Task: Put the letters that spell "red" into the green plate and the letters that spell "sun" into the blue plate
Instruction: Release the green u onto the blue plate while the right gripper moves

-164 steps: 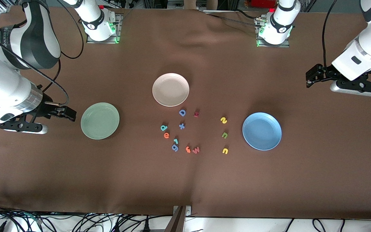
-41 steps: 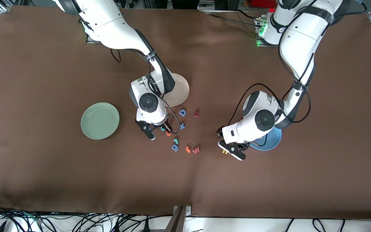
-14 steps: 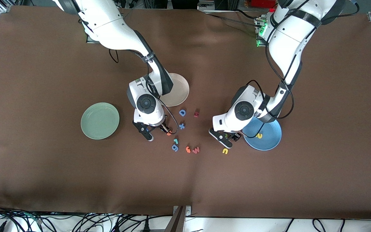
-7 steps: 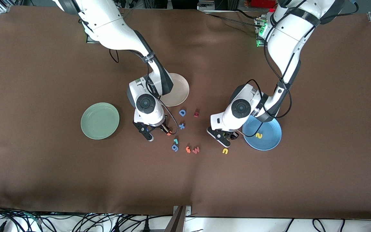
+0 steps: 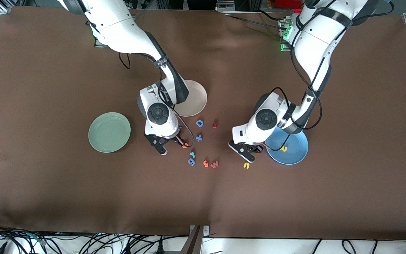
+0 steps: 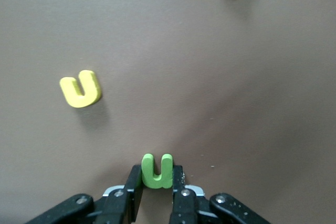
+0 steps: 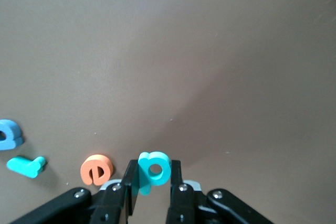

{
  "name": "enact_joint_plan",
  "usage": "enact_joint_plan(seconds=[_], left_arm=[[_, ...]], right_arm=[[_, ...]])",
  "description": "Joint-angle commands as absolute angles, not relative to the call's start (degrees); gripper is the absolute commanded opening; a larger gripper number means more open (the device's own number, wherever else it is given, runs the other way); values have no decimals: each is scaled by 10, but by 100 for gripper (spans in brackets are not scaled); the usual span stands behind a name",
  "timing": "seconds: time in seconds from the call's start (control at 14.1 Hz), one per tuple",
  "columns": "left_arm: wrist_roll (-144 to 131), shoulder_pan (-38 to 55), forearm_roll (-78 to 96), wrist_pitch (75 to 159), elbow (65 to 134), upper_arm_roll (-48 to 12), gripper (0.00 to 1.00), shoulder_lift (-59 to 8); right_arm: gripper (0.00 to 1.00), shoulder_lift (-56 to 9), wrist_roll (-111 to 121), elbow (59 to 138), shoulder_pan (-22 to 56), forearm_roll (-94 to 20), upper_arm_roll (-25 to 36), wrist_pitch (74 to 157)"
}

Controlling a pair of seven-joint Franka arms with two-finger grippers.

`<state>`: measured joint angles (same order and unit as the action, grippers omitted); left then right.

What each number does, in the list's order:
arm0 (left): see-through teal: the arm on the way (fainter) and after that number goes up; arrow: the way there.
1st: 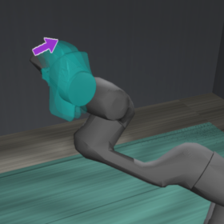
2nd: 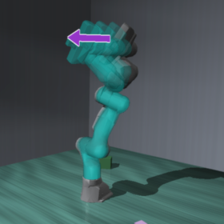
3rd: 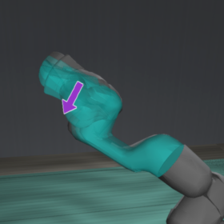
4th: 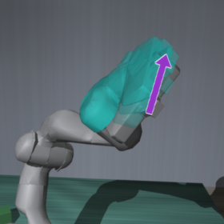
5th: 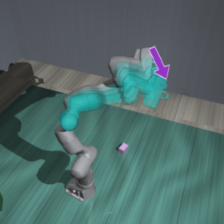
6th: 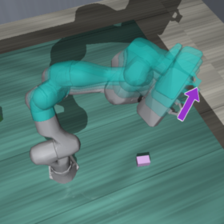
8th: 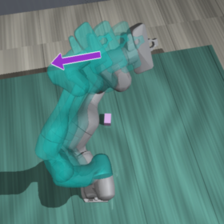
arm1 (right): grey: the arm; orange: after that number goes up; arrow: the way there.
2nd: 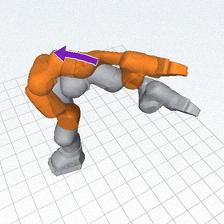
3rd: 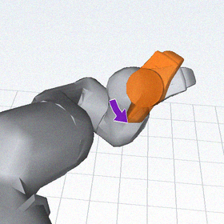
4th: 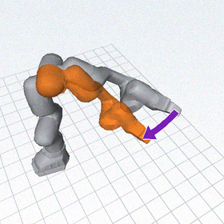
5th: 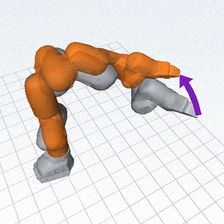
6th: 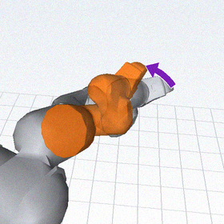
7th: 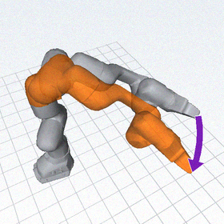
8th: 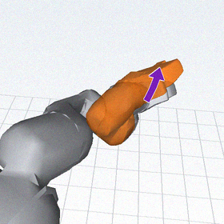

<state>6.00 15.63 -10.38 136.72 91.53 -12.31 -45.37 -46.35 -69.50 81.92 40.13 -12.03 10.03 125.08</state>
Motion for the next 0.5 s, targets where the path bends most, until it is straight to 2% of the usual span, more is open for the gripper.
enact_joint_plan(seconds=[0.0, 0.21, 0.42], left_arm=[[57, 130, -126, 1339, 922, -121, 0, -422], [101, 104, -124, 1263, 896, -123, 0, -393], [152, 77, -115, 1234, 870, -127, 0, -388]], right_arm=[[0, -396, -603, 821, 377, -123, 122, 1151], [0, -360, -480, 825, 377, -124, 190, 1062], [0, -341, -334, 848, 377, -125, 264, 1027]])
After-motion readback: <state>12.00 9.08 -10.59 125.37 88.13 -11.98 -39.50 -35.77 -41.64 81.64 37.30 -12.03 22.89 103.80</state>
